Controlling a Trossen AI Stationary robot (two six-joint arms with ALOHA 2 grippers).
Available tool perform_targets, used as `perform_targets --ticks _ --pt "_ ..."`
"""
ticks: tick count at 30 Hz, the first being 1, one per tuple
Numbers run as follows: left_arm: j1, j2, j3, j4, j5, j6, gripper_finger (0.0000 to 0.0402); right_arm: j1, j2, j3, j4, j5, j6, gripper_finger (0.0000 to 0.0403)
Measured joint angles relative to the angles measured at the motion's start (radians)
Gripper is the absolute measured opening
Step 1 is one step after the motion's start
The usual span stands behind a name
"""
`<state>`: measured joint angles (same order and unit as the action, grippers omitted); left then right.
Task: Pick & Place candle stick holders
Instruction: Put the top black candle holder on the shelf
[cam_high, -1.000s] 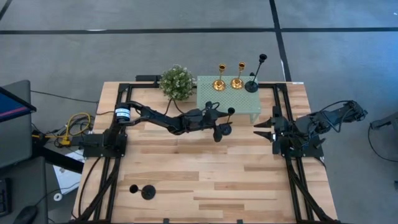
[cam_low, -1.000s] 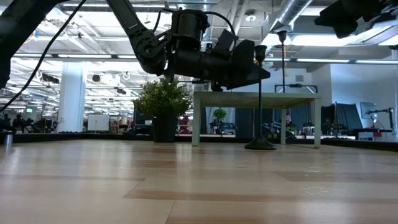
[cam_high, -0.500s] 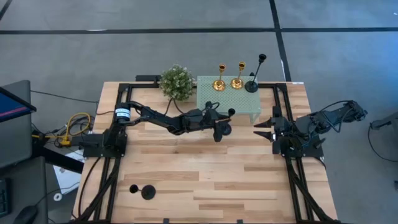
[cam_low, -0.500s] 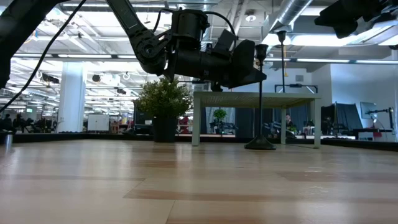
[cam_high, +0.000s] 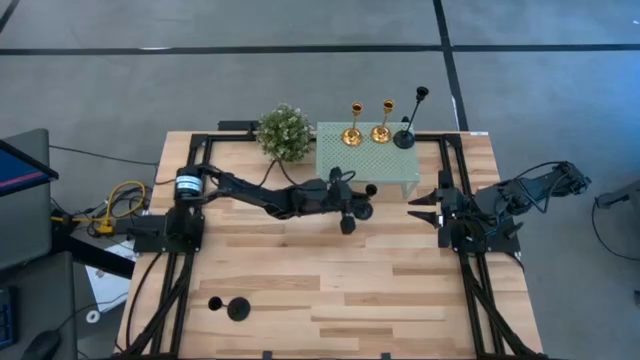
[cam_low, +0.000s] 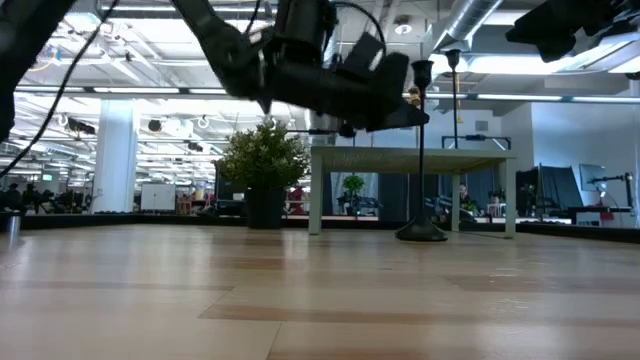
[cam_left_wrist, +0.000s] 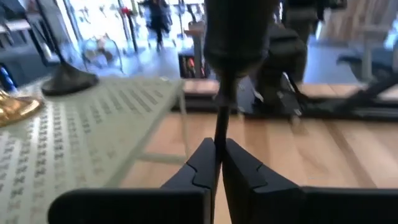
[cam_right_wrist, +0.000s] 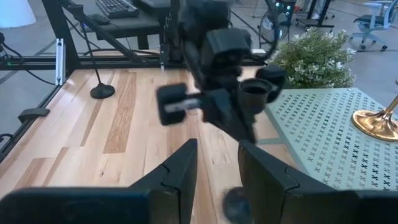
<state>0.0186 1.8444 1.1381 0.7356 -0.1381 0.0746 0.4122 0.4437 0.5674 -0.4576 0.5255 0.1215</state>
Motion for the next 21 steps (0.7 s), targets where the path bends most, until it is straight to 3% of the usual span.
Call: perform_targets --ticks 8,14,21 --pt "-0.088 -0.242 -0.004 -0.399 -0.138 0.004 0.0011 0.0 0.0 0.0 -0.002 0.0 0.002 0.0107" --pt "-0.146 -0.434 -0.004 -0.511 -0.212 0.096 0.0011 0.0 0.0 0.0 -0.002 0.0 0.002 0.0107" --pt "-0.136 -0.619 -0.003 -0.587 -0.414 0.187 0.0011 0.0 0.0 0.0 -0.002 0.0 0.002 0.0107"
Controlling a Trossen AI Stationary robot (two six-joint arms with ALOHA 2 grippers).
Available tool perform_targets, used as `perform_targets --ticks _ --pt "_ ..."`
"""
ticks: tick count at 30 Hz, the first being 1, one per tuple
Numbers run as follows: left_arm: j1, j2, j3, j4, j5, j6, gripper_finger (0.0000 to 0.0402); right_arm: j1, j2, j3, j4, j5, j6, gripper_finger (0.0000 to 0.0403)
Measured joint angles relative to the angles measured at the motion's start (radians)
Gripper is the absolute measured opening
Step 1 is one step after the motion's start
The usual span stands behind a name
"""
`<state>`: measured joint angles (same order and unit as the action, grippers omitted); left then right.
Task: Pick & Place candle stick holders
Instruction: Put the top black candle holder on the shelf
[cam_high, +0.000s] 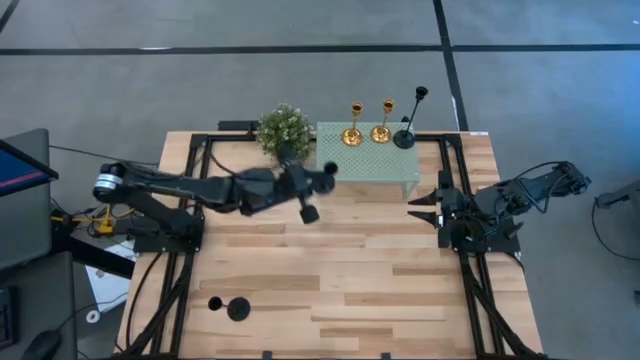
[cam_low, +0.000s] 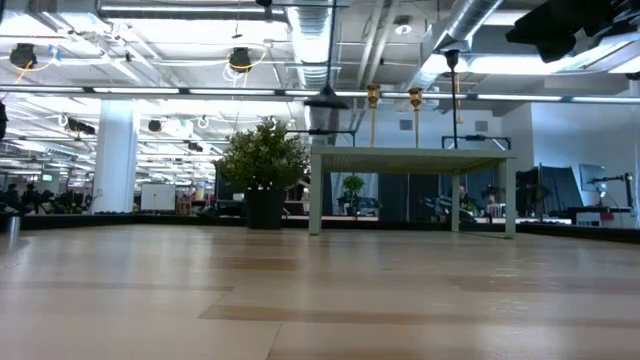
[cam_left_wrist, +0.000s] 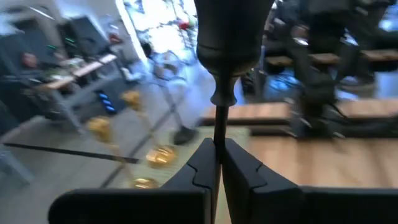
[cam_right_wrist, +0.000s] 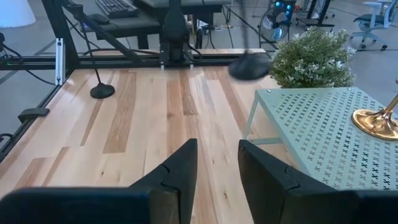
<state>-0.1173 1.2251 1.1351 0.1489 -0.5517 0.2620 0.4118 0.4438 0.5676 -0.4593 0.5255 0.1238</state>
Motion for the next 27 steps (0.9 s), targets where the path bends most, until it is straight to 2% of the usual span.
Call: perform_targets --ticks 5,12,17,22,27 --pt "0.114 -0.038 0.001 0.014 0.047 0.02 0.0011 0.0 0.0 0.0 0.001 0.0 0.0 0.0107" --pt "0.314 -0.011 0.001 0.068 0.264 -0.067 0.0011 0.0 0.0 0.0 0.001 0.0 0.0 0.0107" --pt "0.415 0.03 0.003 0.11 0.321 -0.12 0.0011 0.0 0.0 0.0 0.001 0.0 0.0 0.0107" --pt "0.466 0.111 0.003 0.179 0.406 -0.166 0.001 0.0 0.0 0.0 0.0 0.0 0.0 0.0107" --pt "0.485 0.163 0.002 0.217 0.41 -0.166 0.001 0.0 0.0 0.0 0.0 0.0 0.0 0.0107"
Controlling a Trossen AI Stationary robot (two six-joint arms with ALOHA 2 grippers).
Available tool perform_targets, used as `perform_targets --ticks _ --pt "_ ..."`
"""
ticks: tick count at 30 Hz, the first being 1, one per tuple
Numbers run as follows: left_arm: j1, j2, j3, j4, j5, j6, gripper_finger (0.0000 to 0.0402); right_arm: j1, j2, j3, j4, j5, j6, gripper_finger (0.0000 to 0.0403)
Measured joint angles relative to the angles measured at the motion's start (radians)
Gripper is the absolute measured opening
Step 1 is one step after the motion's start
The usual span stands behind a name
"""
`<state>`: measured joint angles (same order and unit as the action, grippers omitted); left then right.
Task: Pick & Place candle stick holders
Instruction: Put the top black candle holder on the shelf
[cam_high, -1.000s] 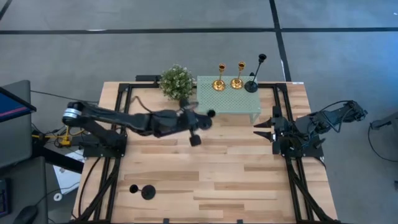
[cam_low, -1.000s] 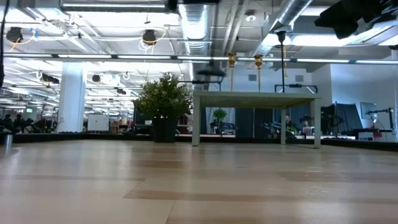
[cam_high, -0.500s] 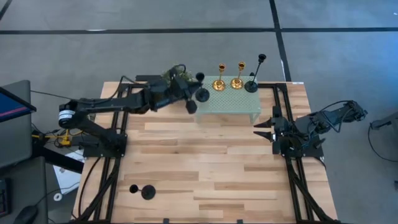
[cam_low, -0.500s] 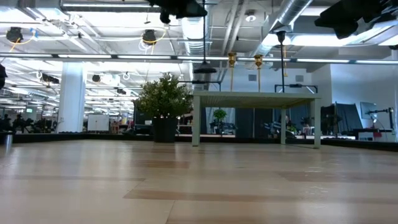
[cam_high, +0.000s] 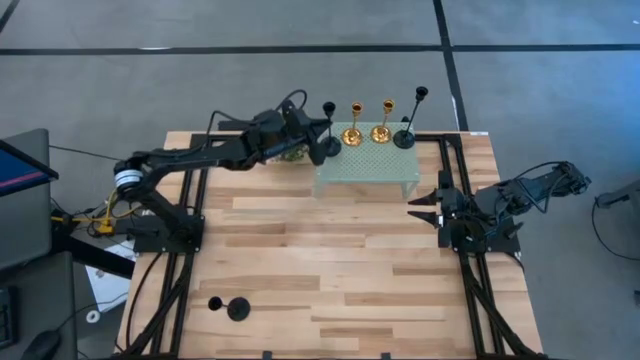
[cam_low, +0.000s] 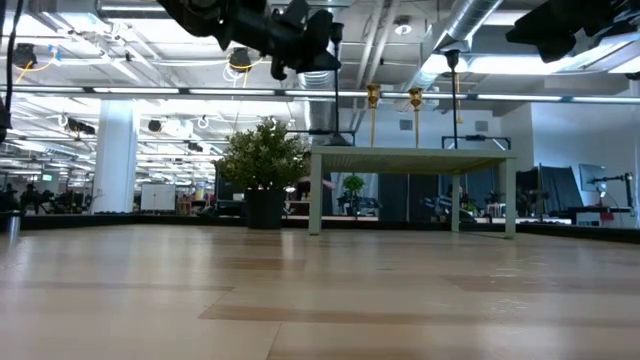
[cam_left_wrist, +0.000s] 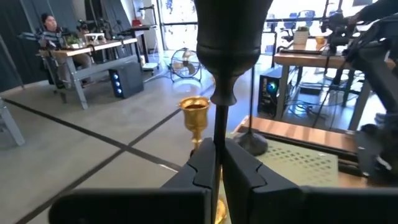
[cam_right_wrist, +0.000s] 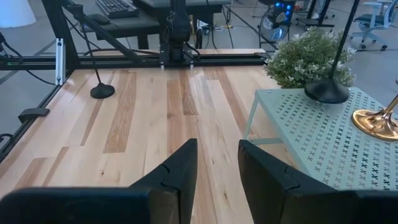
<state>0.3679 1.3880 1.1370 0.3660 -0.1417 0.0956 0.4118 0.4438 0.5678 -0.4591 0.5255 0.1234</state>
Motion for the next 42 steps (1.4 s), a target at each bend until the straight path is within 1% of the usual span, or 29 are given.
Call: perform_targets --ticks 11,18,33,42 --pt "0.055 0.002 0.0 0.003 -0.007 -0.032 0.001 0.0 0.0 0.0 0.0 0.0 -0.002 0.0107" --pt "0.054 0.002 0.0 0.003 -0.003 -0.034 0.001 0.0 0.0 0.0 0.0 0.0 -0.002 0.0107" --pt "0.055 0.059 0.001 0.052 0.016 -0.052 0.0011 0.0 0.0 0.0 0.0 0.0 0.0 0.0107" --pt "0.055 0.058 0.001 0.05 0.016 -0.052 0.0012 0.0 0.0 0.0 0.0 0.0 0.0 0.0107"
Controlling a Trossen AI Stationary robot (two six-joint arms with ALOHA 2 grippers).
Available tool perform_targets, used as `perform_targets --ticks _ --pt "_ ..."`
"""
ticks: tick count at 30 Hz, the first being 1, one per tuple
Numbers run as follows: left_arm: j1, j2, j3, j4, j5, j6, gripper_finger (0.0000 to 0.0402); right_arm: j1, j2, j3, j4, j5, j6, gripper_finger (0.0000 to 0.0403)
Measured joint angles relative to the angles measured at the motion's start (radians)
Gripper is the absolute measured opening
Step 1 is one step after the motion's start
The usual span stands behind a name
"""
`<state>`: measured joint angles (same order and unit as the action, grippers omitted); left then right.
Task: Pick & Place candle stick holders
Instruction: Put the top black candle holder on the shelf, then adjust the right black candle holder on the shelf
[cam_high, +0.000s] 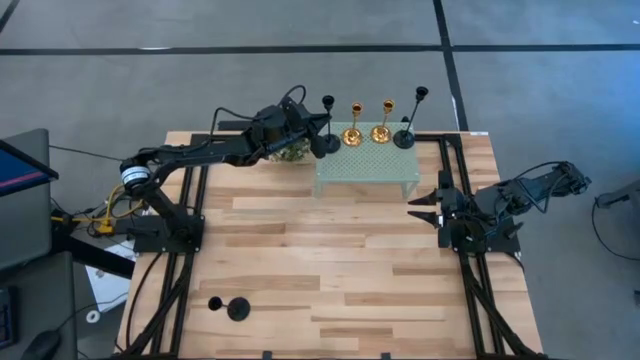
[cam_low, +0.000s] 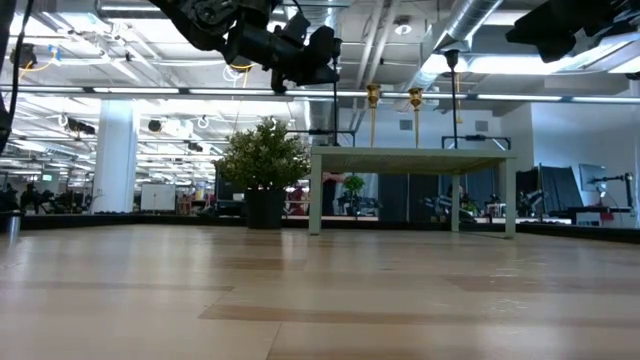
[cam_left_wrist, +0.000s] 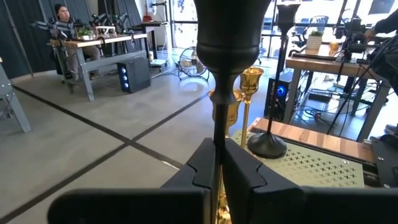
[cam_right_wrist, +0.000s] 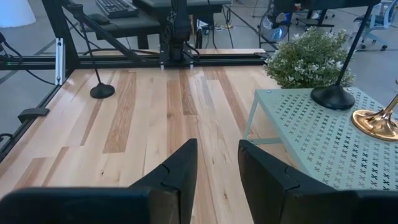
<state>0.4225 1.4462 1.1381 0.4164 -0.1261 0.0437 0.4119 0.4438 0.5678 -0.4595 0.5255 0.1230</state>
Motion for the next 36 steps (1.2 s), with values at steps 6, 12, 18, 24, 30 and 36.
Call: perform_targets --ticks 6,12,18,24,30,36 --pt "0.0 0.0 0.0 0.004 0.0 0.0 0.0022 0.0 0.0 0.0 0.0 0.0 0.0 0.0107" --pt "0.0 0.001 0.0 0.013 0.0 0.0 0.0051 0.0 0.0 0.0 0.0 0.0 0.0 0.0107" --pt "0.0 0.001 0.0 0.018 0.0 0.0 0.0086 0.0 0.0 0.0 0.0 0.0 0.0 0.0107" --pt "0.0 -0.002 0.0 0.017 0.0 0.0 0.012 0.0 0.0 0.0 0.0 0.0 0.0 0.0107" --pt "-0.019 -0.063 -0.001 0.001 0.0 0.001 0.0135 0.0 0.0 0.0 -0.007 0.0 0.0 0.0107" --pt "-0.04 -0.168 -0.001 -0.112 0.003 0.003 0.0133 0.0 0.0 0.0 -0.014 0.0 0.0 0.0107"
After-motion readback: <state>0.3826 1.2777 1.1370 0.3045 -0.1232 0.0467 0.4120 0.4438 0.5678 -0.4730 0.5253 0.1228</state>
